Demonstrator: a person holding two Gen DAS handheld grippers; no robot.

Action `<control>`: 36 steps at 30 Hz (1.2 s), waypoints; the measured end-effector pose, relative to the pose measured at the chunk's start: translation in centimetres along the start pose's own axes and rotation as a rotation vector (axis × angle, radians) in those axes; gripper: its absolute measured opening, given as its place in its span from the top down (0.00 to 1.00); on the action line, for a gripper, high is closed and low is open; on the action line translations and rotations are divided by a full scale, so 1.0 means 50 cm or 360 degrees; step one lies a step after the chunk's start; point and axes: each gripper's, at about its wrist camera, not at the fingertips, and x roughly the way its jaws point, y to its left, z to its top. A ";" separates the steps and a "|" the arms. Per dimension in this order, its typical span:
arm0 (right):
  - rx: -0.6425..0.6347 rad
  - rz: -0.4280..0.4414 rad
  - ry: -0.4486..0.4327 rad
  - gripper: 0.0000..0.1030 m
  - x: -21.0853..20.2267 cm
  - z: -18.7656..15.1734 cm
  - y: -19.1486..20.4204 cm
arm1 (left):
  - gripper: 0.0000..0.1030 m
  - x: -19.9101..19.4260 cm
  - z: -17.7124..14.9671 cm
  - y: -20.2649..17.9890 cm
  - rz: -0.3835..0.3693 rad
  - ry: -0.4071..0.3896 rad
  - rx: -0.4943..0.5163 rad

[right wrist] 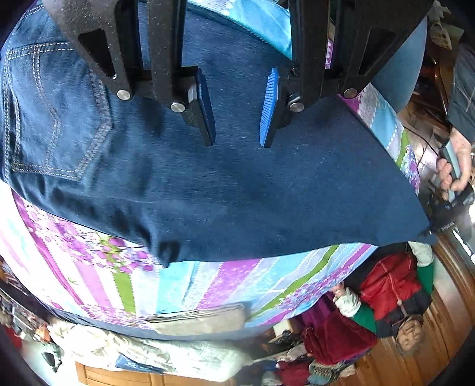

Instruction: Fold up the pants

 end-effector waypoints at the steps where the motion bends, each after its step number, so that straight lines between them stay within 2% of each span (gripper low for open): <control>1: 0.0048 0.0006 -0.0016 0.65 -0.007 -0.004 -0.018 | 0.95 0.000 0.004 -0.034 -0.0030 -0.0003 0.0062; 6: 0.0311 0.0011 -0.0065 0.65 -0.036 -0.031 -0.134 | 0.95 0.013 0.006 -0.260 -0.0232 0.0010 0.0408; 10: 0.0457 -0.0021 -0.0126 0.65 -0.065 -0.059 -0.224 | 0.95 0.044 -0.040 -0.425 -0.0417 0.0098 0.0618; 13: 0.0561 -0.0017 -0.0168 0.65 -0.082 -0.089 -0.275 | 0.95 0.087 -0.145 -0.559 -0.0536 0.0220 0.0899; 15: 0.0588 -0.0009 -0.0184 0.68 -0.090 -0.103 -0.292 | 0.95 0.133 -0.244 -0.612 -0.0595 0.0397 0.1024; 16: 0.0593 0.0003 -0.0190 0.68 -0.093 -0.108 -0.297 | 0.95 0.155 -0.316 -0.631 -0.0593 0.0497 0.1142; 19: 0.0574 0.0023 -0.0198 0.68 -0.101 -0.111 -0.299 | 0.94 0.214 -0.497 -0.618 -0.0494 0.0801 0.1382; 20: 0.0567 0.0038 -0.0196 0.67 -0.101 -0.108 -0.299 | 0.93 0.223 -0.531 -0.608 -0.0456 0.0832 0.1427; 21: 0.0558 0.0054 -0.0193 0.66 -0.101 -0.105 -0.298 | 0.93 0.217 -0.548 -0.599 -0.0444 0.0785 0.1455; 22: 0.0545 0.0075 -0.0191 0.66 -0.101 -0.100 -0.295 | 0.93 0.210 -0.547 -0.595 -0.0445 0.0752 0.1461; 24: 0.0521 0.0120 -0.0189 0.66 -0.095 -0.084 -0.289 | 0.92 0.206 -0.533 -0.595 -0.0444 0.0764 0.1441; 28: 0.0459 0.0233 -0.0203 0.66 -0.084 -0.036 -0.259 | 0.92 0.180 -0.522 -0.625 -0.0483 0.0700 0.1482; 31: 0.0432 0.0265 -0.0249 0.65 -0.093 -0.010 -0.239 | 0.93 0.149 -0.502 -0.628 -0.0519 0.0629 0.1438; 33: 0.0415 0.0266 -0.0271 0.61 -0.099 -0.002 -0.228 | 0.93 0.129 -0.492 -0.628 -0.0534 0.0598 0.1413; 35: 0.0397 0.0247 -0.0259 0.59 -0.093 -0.002 -0.222 | 0.92 0.136 -0.511 -0.636 -0.0518 0.0641 0.1434; 36: 0.0407 0.0241 -0.0244 0.59 -0.084 0.000 -0.226 | 0.87 0.156 -0.539 -0.636 -0.0496 0.0717 0.1479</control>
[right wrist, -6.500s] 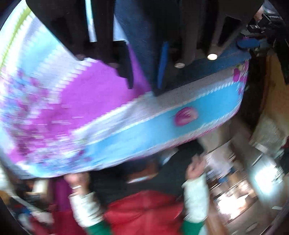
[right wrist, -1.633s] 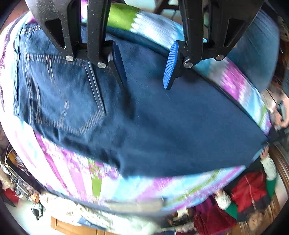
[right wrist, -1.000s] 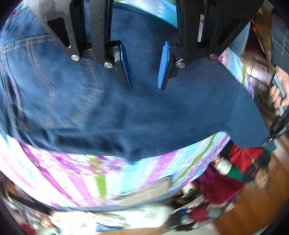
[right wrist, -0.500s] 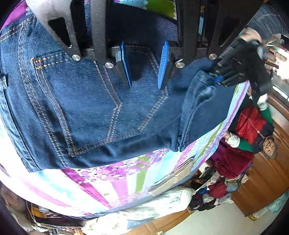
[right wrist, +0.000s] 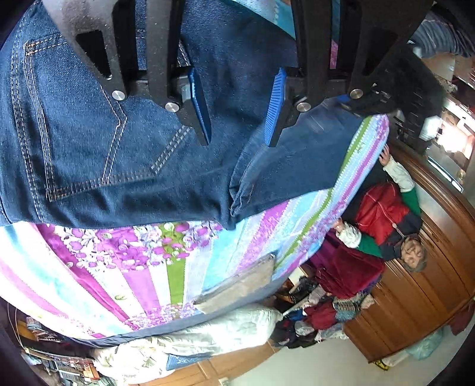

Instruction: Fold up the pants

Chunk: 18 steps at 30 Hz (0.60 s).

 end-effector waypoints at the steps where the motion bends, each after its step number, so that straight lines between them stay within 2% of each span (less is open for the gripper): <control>1: 0.0015 -0.0004 0.0020 0.59 0.007 -0.002 -0.003 | 0.83 0.043 -0.015 -0.013 0.0015 0.0135 0.0063; 2: 0.0032 -0.0001 0.0032 0.59 0.012 -0.004 -0.004 | 0.83 0.061 -0.029 -0.028 0.0076 0.0140 0.0145; 3: 0.0033 0.0014 0.0034 0.59 0.014 0.000 0.000 | 0.83 0.051 -0.036 -0.044 0.0146 0.0035 0.0218; 4: 0.0014 0.0024 0.0031 0.59 0.016 0.006 0.007 | 0.83 0.045 -0.033 -0.052 0.0172 0.0070 0.0239; 6: -0.0098 0.0066 0.0032 0.59 0.028 0.028 0.036 | 0.79 0.010 -0.023 -0.045 0.0071 0.0104 0.0184; 7: -0.0173 0.0101 0.0042 0.59 0.041 0.043 0.052 | 0.79 -0.017 -0.018 -0.036 0.0000 0.0080 0.0123; 8: -0.0274 0.0177 0.0085 0.59 0.071 0.067 0.072 | 0.79 -0.039 -0.017 -0.027 -0.0022 0.0039 0.0071; 9: -0.0320 0.0215 0.0134 0.62 0.102 0.084 0.080 | 0.78 -0.060 -0.015 -0.015 -0.0033 -0.0015 0.0007; 10: -0.0356 0.0219 0.0181 0.70 0.136 0.102 0.085 | 0.74 -0.070 -0.010 -0.002 -0.0033 -0.0051 -0.0062; 12: -0.0441 0.0156 0.0269 0.72 0.217 0.142 0.083 | 0.66 -0.061 -0.005 0.015 -0.0013 -0.0078 -0.0158; 13: -0.0450 0.0112 0.0307 0.73 0.249 0.156 0.073 | 0.65 -0.038 -0.007 0.019 0.0003 -0.0054 -0.0176; 14: -0.0430 0.0073 0.0396 0.83 0.294 0.169 0.052 | 0.65 -0.009 -0.015 0.021 -0.0004 0.0018 -0.0190; 15: -0.0408 0.0069 0.0440 1.00 0.316 0.178 0.037 | 0.66 0.018 -0.031 0.023 -0.0046 0.0108 -0.0208; 17: -0.0348 0.0098 0.0487 1.00 0.333 0.197 0.017 | 0.65 0.028 -0.045 0.018 -0.0045 0.0059 -0.0205; 18: -0.0382 0.0066 0.0500 1.00 0.328 0.204 0.025 | 0.65 0.027 -0.042 0.018 -0.0057 0.0073 -0.0214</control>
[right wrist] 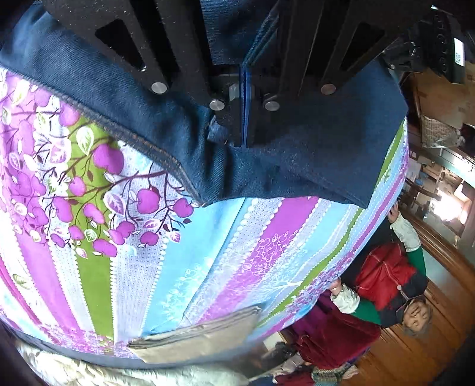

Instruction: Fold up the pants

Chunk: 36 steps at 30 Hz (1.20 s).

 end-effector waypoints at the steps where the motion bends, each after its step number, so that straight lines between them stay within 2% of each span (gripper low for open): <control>1: -0.0046 -0.0051 -0.0009 0.98 -0.012 0.002 0.011 | 0.65 -0.003 0.006 0.002 -0.0028 0.0018 -0.0021; 2: -0.0085 -0.0075 -0.0031 0.89 -0.038 -0.003 0.029 | 0.65 -0.006 0.011 0.004 -0.0049 0.0026 -0.0035; 3: -0.0107 -0.0028 -0.0053 0.85 -0.064 -0.014 0.045 | 0.65 -0.009 0.013 0.008 -0.0066 0.0027 -0.0045; 5: -0.0165 0.0097 -0.0067 0.85 -0.105 -0.052 0.082 | 0.65 -0.009 0.010 0.013 -0.0096 0.0025 -0.0073; 7: -0.0265 0.0201 0.0018 0.85 -0.115 -0.116 0.126 | 0.65 -0.008 0.001 0.020 -0.0115 0.0008 -0.0110; 9: -0.0326 0.0200 0.0185 0.86 -0.082 -0.193 0.147 | 0.65 -0.009 -0.004 0.020 -0.0120 -0.0009 -0.0132; 10: -0.0336 0.0144 0.0273 0.86 -0.056 -0.225 0.145 | 0.65 -0.017 -0.008 0.021 -0.0122 -0.0017 -0.0143; 11: -0.0364 0.0133 0.0166 0.87 -0.058 -0.251 0.140 | 0.65 -0.018 -0.008 0.023 -0.0135 -0.0017 -0.0157; 12: -0.0357 0.0136 0.0169 0.88 -0.060 -0.250 0.137 | 0.65 -0.022 -0.009 0.022 -0.0133 -0.0013 -0.0169; 14: -0.0326 0.0131 0.0234 0.88 -0.068 -0.214 0.142 | 0.67 -0.051 -0.012 0.029 -0.0089 -0.0026 -0.0173; 15: -0.0350 0.0140 0.0232 0.85 -0.078 -0.194 0.152 | 0.66 -0.077 -0.015 0.037 -0.0074 -0.0068 -0.0187; 17: -0.0418 0.0231 0.0158 0.85 -0.105 -0.125 0.189 | 0.63 -0.146 -0.027 0.082 0.0036 -0.0221 -0.0241; 20: -0.0535 0.0309 0.0094 0.85 -0.086 -0.012 0.257 | 0.64 -0.218 -0.066 0.186 0.0263 -0.0316 -0.0453; 21: -0.0600 0.0316 0.0106 0.85 -0.052 0.036 0.293 | 0.64 -0.226 -0.077 0.213 0.0292 -0.0315 -0.0508; 24: -0.0773 0.0293 0.0234 0.85 0.074 0.128 0.398 | 0.66 -0.228 -0.112 0.270 0.0328 -0.0240 -0.0622; 28: -0.0906 0.0233 0.0401 0.85 0.210 0.170 0.483 | 0.66 -0.205 -0.139 0.279 0.0301 -0.0148 -0.0647; 29: -0.0917 0.0207 0.0449 0.86 0.239 0.175 0.479 | 0.66 -0.202 -0.145 0.280 0.0289 -0.0139 -0.0656; 31: -0.0945 0.0098 0.0566 1.00 0.319 0.188 0.481 | 0.65 -0.192 -0.154 0.286 0.0264 -0.0123 -0.0667; 32: -0.0962 0.0058 0.0615 1.00 0.339 0.182 0.479 | 0.65 -0.191 -0.149 0.292 0.0252 -0.0122 -0.0670; 35: -0.0898 0.0165 0.0633 1.00 0.346 0.201 0.462 | 0.65 -0.189 -0.146 0.305 0.0209 -0.0121 -0.0687; 36: -0.0897 0.0161 0.0628 1.00 0.342 0.199 0.462 | 0.65 -0.189 -0.152 0.304 0.0198 -0.0122 -0.0693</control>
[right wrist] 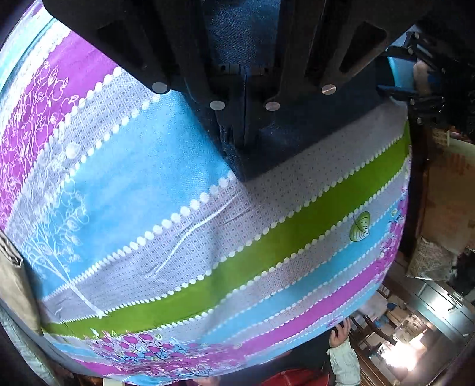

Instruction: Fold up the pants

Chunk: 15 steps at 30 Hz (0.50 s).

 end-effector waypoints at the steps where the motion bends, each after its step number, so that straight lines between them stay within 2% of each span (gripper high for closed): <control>1: 0.0005 -0.0027 -0.0015 1.00 -0.016 -0.006 0.005 | 0.65 0.000 0.002 0.002 -0.0009 0.0000 -0.0006; 3: -0.0023 -0.0065 -0.0077 0.99 -0.064 -0.032 0.027 | 0.65 -0.006 0.005 0.002 -0.0027 -0.0001 -0.0019; 5: -0.0029 -0.0042 -0.0159 0.99 -0.120 -0.078 0.052 | 0.65 -0.013 0.004 0.008 -0.0061 -0.0009 -0.0047; 6: -0.0032 -0.0059 -0.0177 0.99 -0.150 -0.121 0.067 | 0.65 -0.010 0.003 0.013 -0.0060 0.0001 -0.0054; 8: -0.0030 -0.0102 -0.0158 0.99 -0.176 -0.199 0.093 | 0.65 -0.006 0.000 0.014 -0.0055 0.0009 -0.0044; 10: 0.0052 -0.0150 -0.0096 0.99 -0.195 -0.313 0.111 | 0.65 -0.004 0.002 0.015 -0.0056 0.0013 -0.0045; 11: 0.0086 -0.0159 -0.0077 0.99 -0.195 -0.346 0.116 | 0.65 -0.003 0.003 0.016 -0.0059 0.0014 -0.0049; 14: 0.0308 -0.0209 -0.0010 0.99 -0.182 -0.495 0.111 | 0.65 -0.001 0.003 0.022 -0.0072 0.0008 -0.0071; 15: 0.0364 -0.0211 0.0020 0.99 -0.164 -0.525 0.107 | 0.65 -0.001 0.002 0.022 -0.0074 0.0006 -0.0074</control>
